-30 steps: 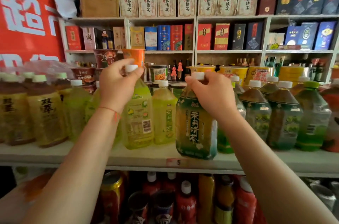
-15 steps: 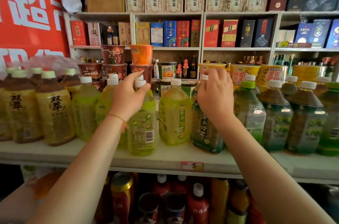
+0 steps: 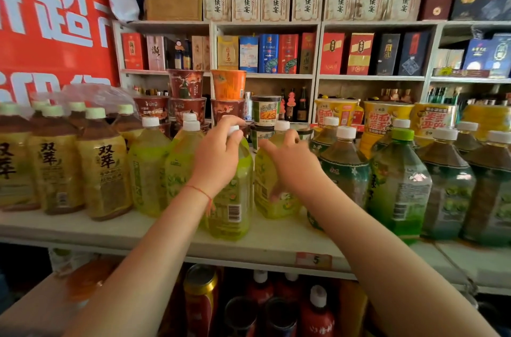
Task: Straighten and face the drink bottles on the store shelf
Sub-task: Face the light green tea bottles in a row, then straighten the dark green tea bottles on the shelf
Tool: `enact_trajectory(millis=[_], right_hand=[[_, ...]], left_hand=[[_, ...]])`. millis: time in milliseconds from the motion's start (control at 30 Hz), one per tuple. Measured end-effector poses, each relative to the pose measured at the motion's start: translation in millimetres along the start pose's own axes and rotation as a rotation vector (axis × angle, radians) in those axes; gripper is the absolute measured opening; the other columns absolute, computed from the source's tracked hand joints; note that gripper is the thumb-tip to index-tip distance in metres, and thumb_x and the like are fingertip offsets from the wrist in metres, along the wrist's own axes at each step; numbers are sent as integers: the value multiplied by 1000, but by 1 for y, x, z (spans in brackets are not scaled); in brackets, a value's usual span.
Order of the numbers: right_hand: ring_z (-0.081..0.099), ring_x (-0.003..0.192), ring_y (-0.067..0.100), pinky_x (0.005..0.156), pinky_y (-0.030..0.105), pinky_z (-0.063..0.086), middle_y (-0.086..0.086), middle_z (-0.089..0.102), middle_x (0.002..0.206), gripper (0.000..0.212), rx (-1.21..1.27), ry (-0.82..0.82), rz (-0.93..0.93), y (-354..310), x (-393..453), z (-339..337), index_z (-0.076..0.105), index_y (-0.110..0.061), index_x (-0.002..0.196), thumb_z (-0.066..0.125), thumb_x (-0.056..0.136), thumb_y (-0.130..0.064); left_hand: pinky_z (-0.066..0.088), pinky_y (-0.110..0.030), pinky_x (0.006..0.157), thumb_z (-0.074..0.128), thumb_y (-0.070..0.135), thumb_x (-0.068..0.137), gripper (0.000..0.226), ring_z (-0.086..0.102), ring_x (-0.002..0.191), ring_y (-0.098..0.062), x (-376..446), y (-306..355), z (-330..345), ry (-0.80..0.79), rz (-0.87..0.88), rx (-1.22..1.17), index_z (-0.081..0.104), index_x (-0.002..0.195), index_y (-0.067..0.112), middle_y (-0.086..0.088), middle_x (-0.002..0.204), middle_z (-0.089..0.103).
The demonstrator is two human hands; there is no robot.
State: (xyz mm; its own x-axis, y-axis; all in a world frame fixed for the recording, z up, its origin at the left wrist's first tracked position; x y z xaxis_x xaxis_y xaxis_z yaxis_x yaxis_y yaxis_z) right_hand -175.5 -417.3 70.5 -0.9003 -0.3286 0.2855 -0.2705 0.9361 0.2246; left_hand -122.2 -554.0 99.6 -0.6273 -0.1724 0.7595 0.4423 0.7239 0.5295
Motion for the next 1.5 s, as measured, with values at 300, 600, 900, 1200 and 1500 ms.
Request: enact_trajectory(millis=[300, 600, 900, 1200, 1500], right_hand=[[60, 109, 40, 74, 37, 55, 34, 18, 152, 105, -11, 153, 26, -20, 30, 16, 0, -28, 157, 76, 86, -31], [56, 108, 29, 94, 42, 45, 10, 59, 119, 32, 141, 752, 69, 38, -41, -70, 56, -14, 126, 54, 94, -17], [67, 79, 32, 45, 31, 37, 11, 65, 108, 51, 228, 453, 363, 97, -51, -27, 23, -6, 149, 27, 106, -33], [59, 74, 20, 61, 35, 48, 0, 59, 92, 34, 391, 483, 224, 88, -87, -53, 55, -14, 116, 40, 104, -42], [44, 127, 33, 99, 46, 42, 17, 47, 138, 77, 53, 385, 675, 180, -118, -9, 40, -2, 141, 37, 96, -64]], left_hand=[[44, -29, 70, 47, 19, 106, 26, 61, 83, -20, -1, -1, 1, 42, 36, -27, 61, 127, 20, -3, 106, 67], [46, -37, 104, 52, 3, 90, 32, 52, 121, -31, -38, 62, -1, 281, 403, 179, 65, 119, 5, -17, 124, 56], [33, -19, 102, 73, 40, 88, 82, 38, 128, -11, -73, 65, 110, -366, 79, -70, 27, 154, 19, -2, 149, 35], [56, -43, 92, 87, 59, 53, 115, 56, 116, -19, -75, 57, 141, -270, -83, -318, 25, 146, 32, 4, 130, 52], [48, -40, 100, 93, 46, 59, 111, 46, 130, -20, -70, 39, 138, -158, -168, -242, 23, 146, 36, 3, 142, 44]])
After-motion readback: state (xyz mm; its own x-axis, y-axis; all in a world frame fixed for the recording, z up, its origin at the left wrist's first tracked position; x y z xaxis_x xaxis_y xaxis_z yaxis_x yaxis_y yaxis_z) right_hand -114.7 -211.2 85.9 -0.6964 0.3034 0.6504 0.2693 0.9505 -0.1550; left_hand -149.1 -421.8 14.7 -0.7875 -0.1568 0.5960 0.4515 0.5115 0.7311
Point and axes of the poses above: each hand's wrist, its own x-axis towards the middle knuckle, its own z-axis out of the palm, y = z × x, the point moved 9 cm from there along x, towards the middle knuckle
